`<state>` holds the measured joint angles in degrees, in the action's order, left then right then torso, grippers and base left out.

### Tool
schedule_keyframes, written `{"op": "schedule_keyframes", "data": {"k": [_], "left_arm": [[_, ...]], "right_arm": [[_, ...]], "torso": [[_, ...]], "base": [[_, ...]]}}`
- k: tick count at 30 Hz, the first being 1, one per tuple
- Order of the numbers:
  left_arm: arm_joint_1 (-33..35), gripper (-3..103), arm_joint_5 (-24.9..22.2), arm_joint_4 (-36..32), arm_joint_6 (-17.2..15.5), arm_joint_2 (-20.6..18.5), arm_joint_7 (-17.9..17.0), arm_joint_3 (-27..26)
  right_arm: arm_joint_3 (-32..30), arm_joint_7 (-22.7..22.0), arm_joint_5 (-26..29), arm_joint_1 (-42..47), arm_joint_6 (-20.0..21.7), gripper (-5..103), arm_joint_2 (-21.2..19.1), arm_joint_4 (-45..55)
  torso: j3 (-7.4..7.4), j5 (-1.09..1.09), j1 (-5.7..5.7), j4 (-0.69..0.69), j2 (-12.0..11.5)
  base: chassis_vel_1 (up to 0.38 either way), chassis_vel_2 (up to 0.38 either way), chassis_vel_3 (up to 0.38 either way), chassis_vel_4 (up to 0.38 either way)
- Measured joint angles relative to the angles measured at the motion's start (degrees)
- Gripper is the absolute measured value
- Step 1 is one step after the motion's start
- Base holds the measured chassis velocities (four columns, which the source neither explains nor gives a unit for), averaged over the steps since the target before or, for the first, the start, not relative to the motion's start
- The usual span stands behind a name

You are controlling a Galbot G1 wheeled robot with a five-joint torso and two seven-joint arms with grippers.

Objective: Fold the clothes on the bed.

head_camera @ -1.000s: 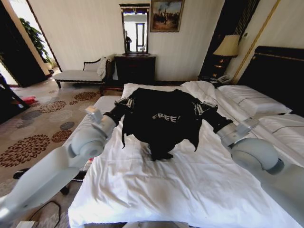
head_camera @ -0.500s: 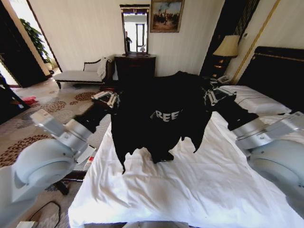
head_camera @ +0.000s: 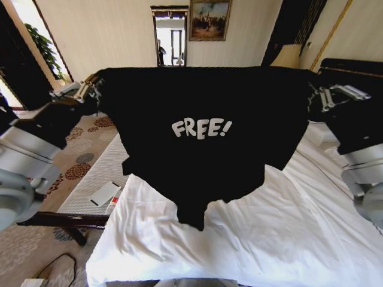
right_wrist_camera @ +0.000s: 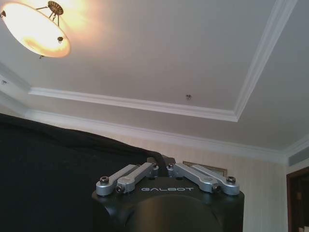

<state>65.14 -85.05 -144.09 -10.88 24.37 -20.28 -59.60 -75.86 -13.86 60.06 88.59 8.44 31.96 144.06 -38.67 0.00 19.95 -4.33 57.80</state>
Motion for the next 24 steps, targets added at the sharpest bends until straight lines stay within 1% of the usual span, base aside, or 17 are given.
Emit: {"op": "schedule_keyframes", "data": {"k": [3, 4, 7, 8, 9, 10, 11, 13, 14, 15, 17, 19, 20, 21, 23, 24], "left_arm": [[-1.24, 1, 1.23, 0.11, 0.01, -0.49, -0.02, 3.01], [-1.24, 1, 1.23, 0.11, 0.01, -0.49, -0.02, 3.01], [-2.36, 1, 2.22, 0.84, 0.01, -1.26, -0.05, 5.94], [-2.36, 1, 2.22, 0.84, 0.01, -1.26, -0.05, 5.94], [-2.73, 1, 2.86, 0.84, 0.02, -1.26, -1.40, 7.12], [-3.52, 1, 4.33, 0.85, 0.01, -1.10, -3.71, 9.48], [-3.52, 1, 4.33, 0.85, 0.01, -1.10, -3.71, 9.48], [-5.08, 1, 9.19, 1.13, 0.01, -0.23, -4.29, 15.70], [-5.21, 1, 10.68, 1.20, -0.05, 0.30, -4.26, 17.57], [-5.21, 1, 10.68, 1.20, -0.05, 0.30, -4.26, 17.57], [-5.14, 1, 13.91, 1.33, -0.26, 2.06, -3.25, 21.67], [-5.81, 1, 16.55, 1.50, -0.33, 3.81, -2.17, 25.74], [-7.60, 1, 18.71, 3.15, -0.36, 5.15, -1.56, 30.26], [-7.60, 1, 18.71, 3.15, -0.36, 5.15, -1.56, 30.26], [-12.24, 1, 21.71, 6.50, -0.35, 7.11, -1.01, 36.96], [-16.39, 1, 23.54, 9.36, -0.35, 8.77, -0.92, 42.83]], "right_arm": [[1.84, -0.03, -0.53, -1.02, 0.01, 1, -0.04, -0.07], [1.84, -0.03, -0.53, -1.02, 0.01, 1, -0.04, -0.07], [4.31, -0.65, 0.09, -3.26, 0.50, 1, -1.07, -0.81], [4.31, -0.65, 0.09, -3.26, 0.50, 1, -1.07, -0.81], [5.88, -0.99, 0.22, -4.18, 0.75, 1, -1.23, -0.92], [9.15, -1.50, 0.16, -5.97, 1.08, 1, -1.48, -0.92], [9.15, -1.50, 0.16, -5.97, 1.08, 1, -1.48, -0.92], [13.96, -1.81, -0.19, -8.10, 1.27, 1, -2.00, -1.11], [15.33, -1.64, -0.19, -8.56, 1.27, 1, -2.24, -1.16], [15.33, -1.64, -0.19, -8.56, 1.27, 1, -2.24, -1.16], [18.90, 0.05, -0.69, -9.40, 1.00, 1, -2.76, -1.59], [22.59, 1.72, -2.17, -10.48, -0.01, 1, -3.34, -4.79], [26.06, 3.09, -3.52, -11.86, -1.17, 1, -3.89, -7.98], [26.06, 3.09, -3.52, -11.86, -1.17, 1, -3.89, -7.98], [31.54, 4.43, -4.91, -14.90, -2.49, 1, -4.43, -11.62], [36.07, 5.25, -5.97, -18.05, -3.25, 1, -4.50, -14.03]], "torso": [[0.00, 0.00, 0.01, 0.02, 0.00], [0.00, 0.00, 0.01, 0.02, 0.00], [-0.01, 0.00, 0.01, 0.02, 0.00], [-0.01, 0.00, 0.01, 0.02, 0.00], [-0.01, 0.00, 0.01, 0.01, 0.00], [-0.01, 0.01, 0.01, 0.03, 0.00], [-0.01, 0.01, 0.01, 0.03, 0.00], [-0.01, 0.00, 0.01, 0.03, 0.00], [-0.01, -0.01, 0.01, 0.02, 0.00], [-0.01, -0.01, 0.01, 0.02, 0.00], [-0.01, -0.01, 0.01, 0.01, -0.01], [-0.01, -0.01, 0.01, 0.04, -0.01], [-0.01, 0.01, 0.00, 0.05, 0.00], [-0.01, 0.01, 0.00, 0.05, 0.00], [-0.01, -0.01, 0.01, 0.03, 0.00], [-0.01, 0.02, 0.01, 0.01, -0.01]], "base": [[0.000, 0.000, 0.000, 0.000], [0.000, 0.000, 0.000, 0.000], [0.000, 0.000, 0.000, 0.000], [0.000, 0.000, 0.000, 0.000], [0.000, 0.000, 0.000, 0.000], [0.000, 0.000, 0.000, 0.000], [0.000, 0.000, 0.000, 0.000], [0.000, 0.000, 0.000, 0.000], [0.000, 0.000, 0.000, 0.000], [0.000, 0.000, 0.000, 0.000], [0.000, 0.000, 0.000, 0.000], [0.000, 0.000, 0.000, 0.000], [0.000, 0.000, 0.000, 0.000], [0.000, 0.000, 0.000, 0.000], [0.000, 0.000, 0.000, 0.000], [0.000, 0.000, 0.000, 0.000]]}}
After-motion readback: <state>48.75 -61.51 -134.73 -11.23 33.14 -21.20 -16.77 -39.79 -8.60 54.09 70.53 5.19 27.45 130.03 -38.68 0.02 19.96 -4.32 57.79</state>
